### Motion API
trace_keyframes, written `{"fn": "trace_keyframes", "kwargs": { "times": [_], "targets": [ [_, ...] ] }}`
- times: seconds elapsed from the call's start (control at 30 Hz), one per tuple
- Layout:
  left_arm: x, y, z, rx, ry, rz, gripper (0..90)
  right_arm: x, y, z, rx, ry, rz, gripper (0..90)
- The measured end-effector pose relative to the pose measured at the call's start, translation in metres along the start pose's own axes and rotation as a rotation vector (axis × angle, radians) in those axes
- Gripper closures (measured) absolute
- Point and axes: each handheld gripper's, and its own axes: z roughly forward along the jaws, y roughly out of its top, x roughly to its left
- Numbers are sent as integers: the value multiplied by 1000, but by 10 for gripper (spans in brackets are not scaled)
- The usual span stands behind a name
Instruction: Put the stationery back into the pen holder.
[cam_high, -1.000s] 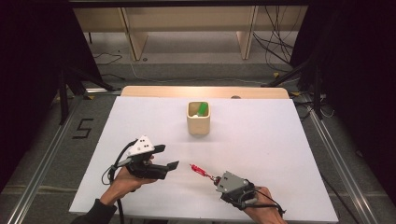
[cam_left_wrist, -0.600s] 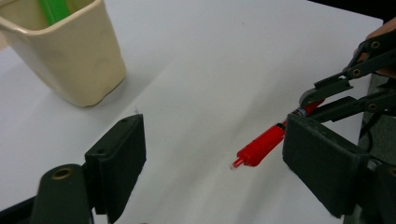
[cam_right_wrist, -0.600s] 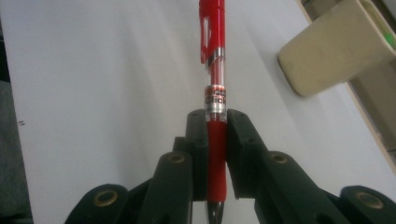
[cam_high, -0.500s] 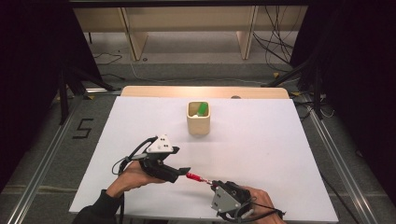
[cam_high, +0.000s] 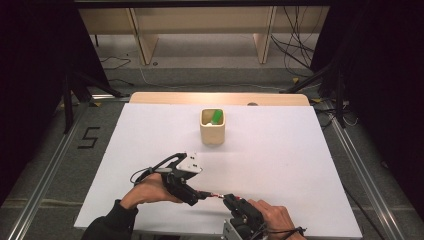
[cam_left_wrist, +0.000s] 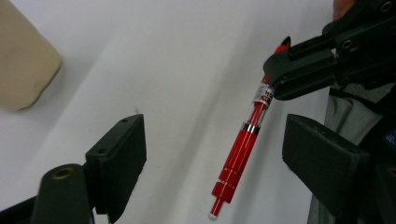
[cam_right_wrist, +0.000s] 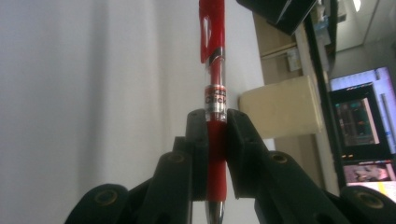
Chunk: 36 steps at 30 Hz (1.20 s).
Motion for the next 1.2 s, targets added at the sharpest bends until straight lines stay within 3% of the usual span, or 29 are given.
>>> {"fn": "trace_keyframes", "kwargs": {
  "times": [0.07,0.23,0.37,0.57,0.77,1.03,1.2],
  "targets": [
    [-2,3,4,38,-15,12,215,1,0,1,-4,-21,-52,804],
    [-6,9,13,93,-41,55,232,6,-1,4,1,-44,-121,804],
    [-8,14,21,139,-55,82,249,8,-1,5,19,-37,-137,804],
    [-10,20,31,182,-82,121,275,9,0,4,-4,-46,-170,804],
    [-12,23,39,239,-112,160,365,11,1,5,0,-49,-195,804],
    [-16,26,46,280,-172,200,500,12,1,5,-7,-44,-213,804],
    [-15,26,50,299,-186,213,563,13,1,5,-8,-43,-212,805]
  ]
}}
